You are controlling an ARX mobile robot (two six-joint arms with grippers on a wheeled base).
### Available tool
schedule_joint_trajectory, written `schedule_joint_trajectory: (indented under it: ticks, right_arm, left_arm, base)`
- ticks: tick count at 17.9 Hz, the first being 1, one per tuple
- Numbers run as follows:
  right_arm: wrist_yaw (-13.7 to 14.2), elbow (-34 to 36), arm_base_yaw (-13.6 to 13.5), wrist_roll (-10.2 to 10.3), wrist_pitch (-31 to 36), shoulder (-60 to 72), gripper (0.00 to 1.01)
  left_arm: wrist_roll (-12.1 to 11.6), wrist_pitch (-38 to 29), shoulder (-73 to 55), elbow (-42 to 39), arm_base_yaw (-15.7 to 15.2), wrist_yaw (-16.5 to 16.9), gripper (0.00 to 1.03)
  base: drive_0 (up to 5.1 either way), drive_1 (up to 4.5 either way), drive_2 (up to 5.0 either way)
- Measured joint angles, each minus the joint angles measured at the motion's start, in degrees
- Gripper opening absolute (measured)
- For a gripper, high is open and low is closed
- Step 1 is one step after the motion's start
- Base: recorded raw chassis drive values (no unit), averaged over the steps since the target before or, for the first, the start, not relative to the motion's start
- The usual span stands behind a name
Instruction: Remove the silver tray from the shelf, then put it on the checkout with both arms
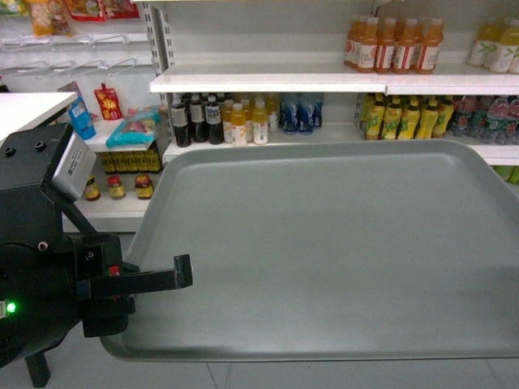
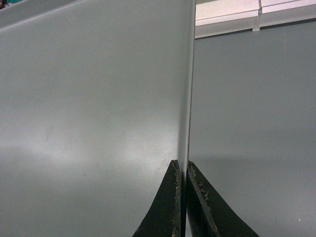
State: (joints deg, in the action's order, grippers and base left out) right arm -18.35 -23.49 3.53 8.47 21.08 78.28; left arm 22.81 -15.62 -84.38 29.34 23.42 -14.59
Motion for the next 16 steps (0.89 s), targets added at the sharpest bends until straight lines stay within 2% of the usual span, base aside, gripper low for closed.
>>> schedule_joint_trajectory:
  ticks: [16]
  right_arm:
    - [-0.1, 0.1, 0.3, -0.1, 0.1, 0.0, 0.02]
  left_arm:
    - [0.2, -0.2, 0.1, -0.1, 0.2, 0.0, 0.02]
  base:
    - [0.1, -4.11, 4.3]
